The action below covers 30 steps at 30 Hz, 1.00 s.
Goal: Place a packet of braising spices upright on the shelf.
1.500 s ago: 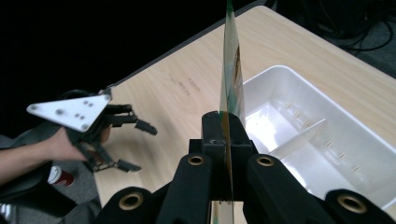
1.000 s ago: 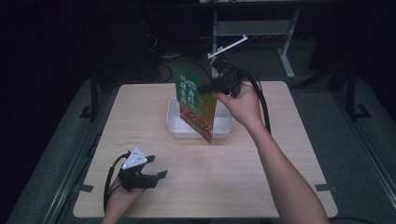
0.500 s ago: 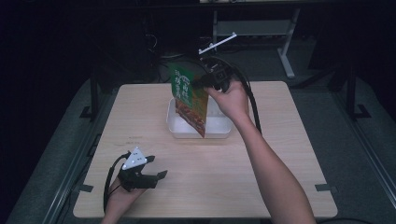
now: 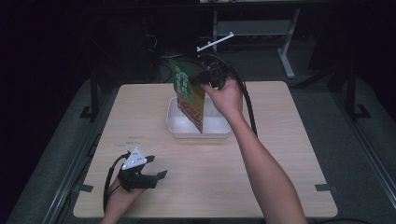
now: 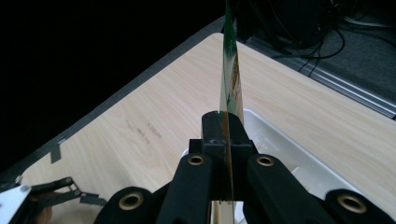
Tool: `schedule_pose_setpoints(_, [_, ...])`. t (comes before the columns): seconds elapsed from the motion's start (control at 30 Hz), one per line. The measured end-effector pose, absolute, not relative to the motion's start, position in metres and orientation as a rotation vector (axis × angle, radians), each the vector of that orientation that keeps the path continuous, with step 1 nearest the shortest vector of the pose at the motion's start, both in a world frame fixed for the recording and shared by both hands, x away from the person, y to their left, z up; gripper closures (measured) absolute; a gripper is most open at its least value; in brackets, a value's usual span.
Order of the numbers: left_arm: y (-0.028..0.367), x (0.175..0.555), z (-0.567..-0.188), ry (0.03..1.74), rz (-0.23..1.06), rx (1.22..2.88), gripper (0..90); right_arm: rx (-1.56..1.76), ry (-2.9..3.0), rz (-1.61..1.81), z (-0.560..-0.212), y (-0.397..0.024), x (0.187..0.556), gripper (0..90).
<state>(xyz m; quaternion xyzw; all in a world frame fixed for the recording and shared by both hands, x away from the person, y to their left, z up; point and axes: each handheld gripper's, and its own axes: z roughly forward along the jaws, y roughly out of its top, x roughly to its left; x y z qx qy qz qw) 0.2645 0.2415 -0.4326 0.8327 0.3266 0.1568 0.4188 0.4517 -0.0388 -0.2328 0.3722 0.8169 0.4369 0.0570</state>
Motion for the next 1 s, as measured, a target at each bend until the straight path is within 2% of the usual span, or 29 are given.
schedule_pose_setpoints(0.4, [0.242,0.264,-0.432,0.820,0.393,2.083,24.6,1.128,2.446,1.308,-0.230,-0.027,0.458,89.9])
schedule_pose_setpoints(1.0, [0.242,0.263,-0.431,0.817,0.391,2.070,24.6,1.154,2.428,1.276,-0.247,-0.017,0.467,89.9])
